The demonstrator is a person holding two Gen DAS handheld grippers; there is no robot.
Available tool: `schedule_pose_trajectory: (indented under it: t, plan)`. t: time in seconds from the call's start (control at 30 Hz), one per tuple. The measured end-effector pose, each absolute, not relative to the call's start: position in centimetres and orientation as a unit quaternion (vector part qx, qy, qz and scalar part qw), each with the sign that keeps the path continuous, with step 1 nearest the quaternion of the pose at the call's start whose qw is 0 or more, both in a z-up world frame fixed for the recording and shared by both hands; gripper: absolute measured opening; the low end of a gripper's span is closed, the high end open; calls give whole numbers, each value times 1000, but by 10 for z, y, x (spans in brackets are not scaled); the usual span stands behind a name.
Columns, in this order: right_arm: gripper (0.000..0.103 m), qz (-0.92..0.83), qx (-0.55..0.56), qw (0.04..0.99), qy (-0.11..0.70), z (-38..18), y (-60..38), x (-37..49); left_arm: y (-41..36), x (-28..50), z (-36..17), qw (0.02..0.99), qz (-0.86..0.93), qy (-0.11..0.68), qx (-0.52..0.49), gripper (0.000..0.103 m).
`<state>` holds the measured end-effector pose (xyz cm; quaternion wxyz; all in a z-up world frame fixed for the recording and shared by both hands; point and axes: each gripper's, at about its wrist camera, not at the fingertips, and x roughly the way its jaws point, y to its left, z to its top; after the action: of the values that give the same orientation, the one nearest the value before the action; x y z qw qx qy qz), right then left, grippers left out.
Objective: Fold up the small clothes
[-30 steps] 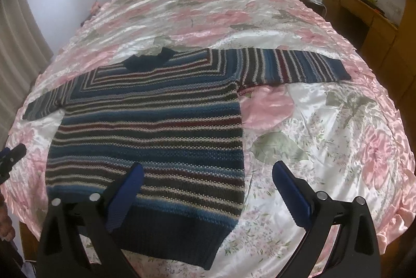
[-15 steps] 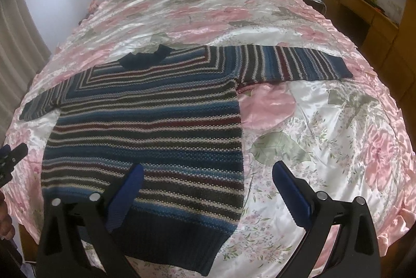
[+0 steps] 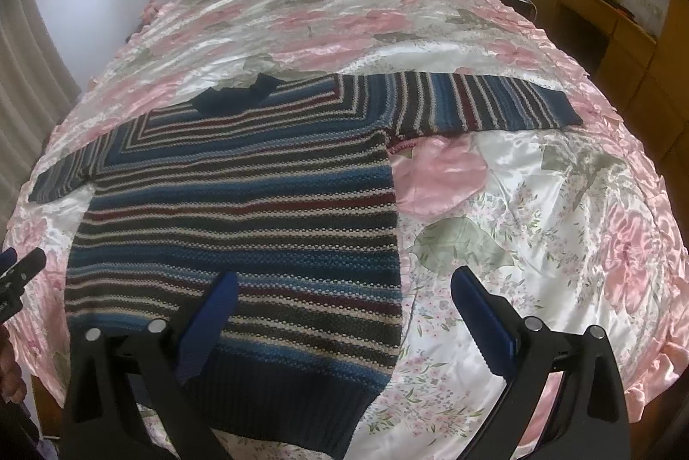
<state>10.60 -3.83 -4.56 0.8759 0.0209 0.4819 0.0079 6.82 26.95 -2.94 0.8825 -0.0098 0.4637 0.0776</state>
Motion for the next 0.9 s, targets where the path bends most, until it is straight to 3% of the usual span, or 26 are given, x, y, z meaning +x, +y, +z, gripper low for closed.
schedule_pose_trajectory:
  t: [0.9]
  plan:
    - [99, 10, 15, 877, 480, -47, -35, 106, 275, 71, -28, 883, 79, 463, -4, 100]
